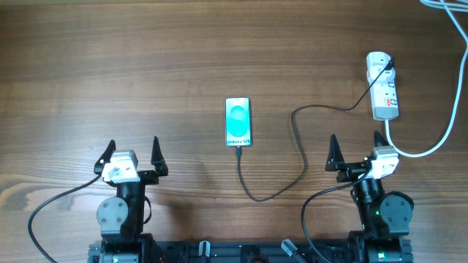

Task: Plug charger to phone and switch on socket

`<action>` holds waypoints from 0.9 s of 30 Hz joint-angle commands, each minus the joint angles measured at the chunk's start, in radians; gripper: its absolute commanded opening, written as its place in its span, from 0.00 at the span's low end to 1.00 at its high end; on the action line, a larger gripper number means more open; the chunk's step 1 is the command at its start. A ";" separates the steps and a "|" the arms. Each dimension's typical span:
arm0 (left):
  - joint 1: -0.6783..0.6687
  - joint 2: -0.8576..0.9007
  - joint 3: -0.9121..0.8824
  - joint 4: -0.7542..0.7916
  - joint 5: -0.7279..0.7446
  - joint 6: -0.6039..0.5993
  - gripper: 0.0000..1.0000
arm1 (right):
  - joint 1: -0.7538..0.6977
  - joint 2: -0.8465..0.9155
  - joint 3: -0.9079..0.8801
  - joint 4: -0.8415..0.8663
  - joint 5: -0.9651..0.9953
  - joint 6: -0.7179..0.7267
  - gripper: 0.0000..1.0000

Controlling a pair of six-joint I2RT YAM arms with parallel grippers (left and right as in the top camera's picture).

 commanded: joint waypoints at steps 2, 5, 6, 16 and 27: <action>0.006 -0.011 -0.007 0.003 -0.002 0.020 1.00 | -0.005 -0.014 -0.004 0.003 0.016 -0.013 1.00; 0.006 -0.011 -0.007 0.003 -0.002 0.019 1.00 | -0.005 -0.014 -0.004 0.003 0.016 -0.013 0.99; 0.006 -0.011 -0.007 0.003 -0.002 0.020 1.00 | -0.005 -0.014 -0.004 0.003 0.016 -0.013 1.00; -0.003 -0.011 -0.007 0.003 -0.002 0.020 1.00 | -0.005 -0.014 -0.004 0.003 0.016 -0.013 1.00; -0.003 -0.011 -0.007 0.003 -0.002 0.020 1.00 | -0.005 -0.014 -0.004 0.003 0.016 -0.013 1.00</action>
